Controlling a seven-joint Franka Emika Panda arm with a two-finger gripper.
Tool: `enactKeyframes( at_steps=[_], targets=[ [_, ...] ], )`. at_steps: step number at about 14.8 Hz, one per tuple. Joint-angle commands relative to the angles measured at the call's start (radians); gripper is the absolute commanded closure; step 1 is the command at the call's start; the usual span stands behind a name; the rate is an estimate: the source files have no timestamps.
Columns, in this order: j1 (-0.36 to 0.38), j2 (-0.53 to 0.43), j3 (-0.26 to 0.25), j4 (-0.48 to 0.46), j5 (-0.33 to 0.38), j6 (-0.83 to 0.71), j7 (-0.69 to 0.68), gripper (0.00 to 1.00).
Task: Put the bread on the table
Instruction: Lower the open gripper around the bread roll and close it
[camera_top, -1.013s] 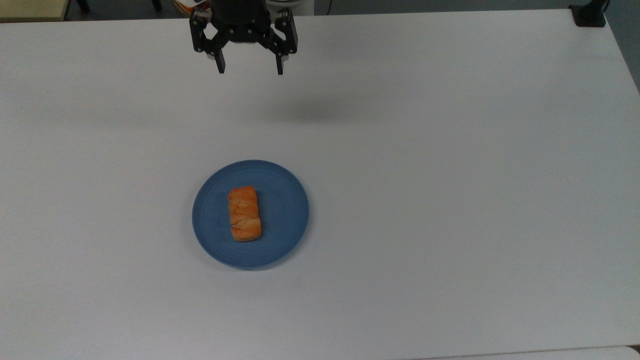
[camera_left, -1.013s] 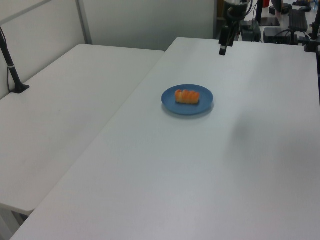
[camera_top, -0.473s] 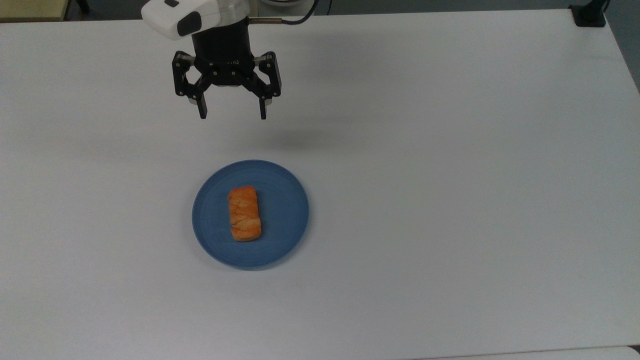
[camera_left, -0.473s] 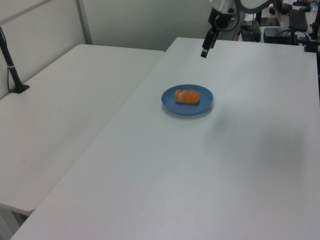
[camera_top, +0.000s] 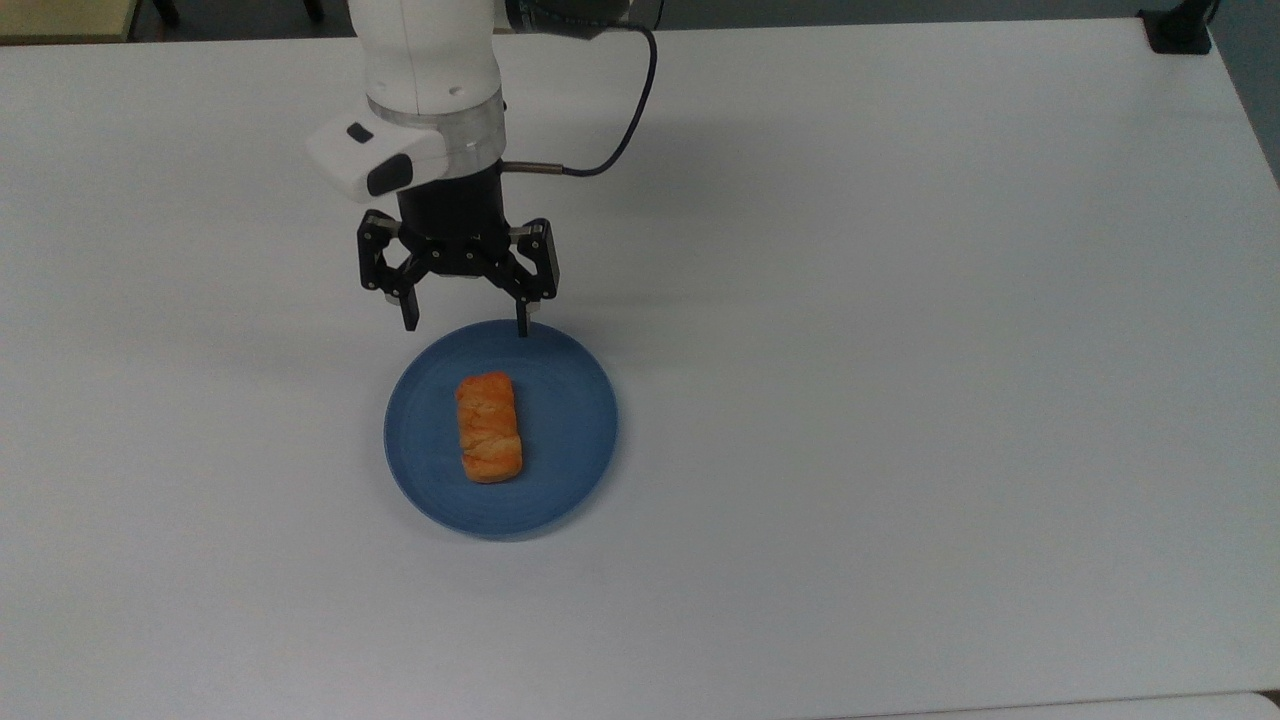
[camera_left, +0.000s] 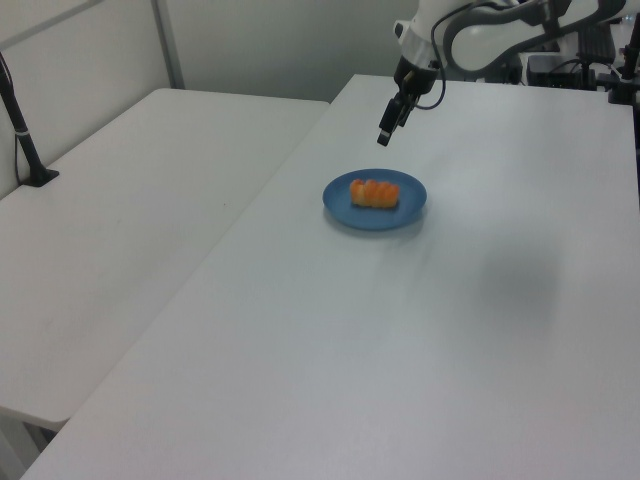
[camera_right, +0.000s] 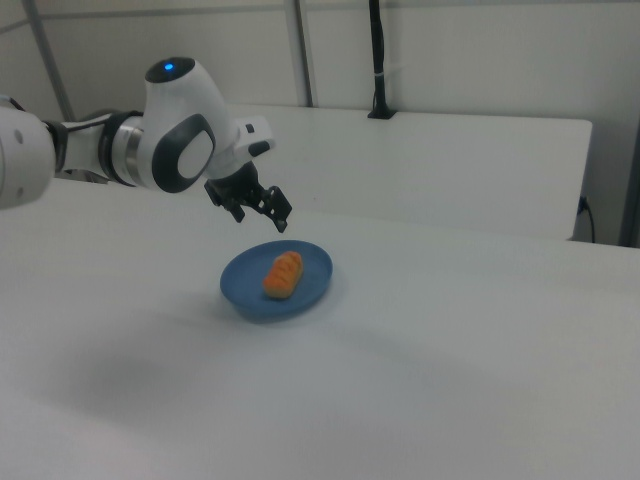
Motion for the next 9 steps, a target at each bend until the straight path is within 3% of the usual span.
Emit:
enactKeyframes(
  at_steps=[1, 9],
  targets=[
    [0.013, 0.067, -0.005, 0.023, -0.072, 0.079, 0.094, 0.0],
    [0.027, 0.176, -0.003, 0.023, -0.166, 0.185, 0.167, 0.0]
  ],
)
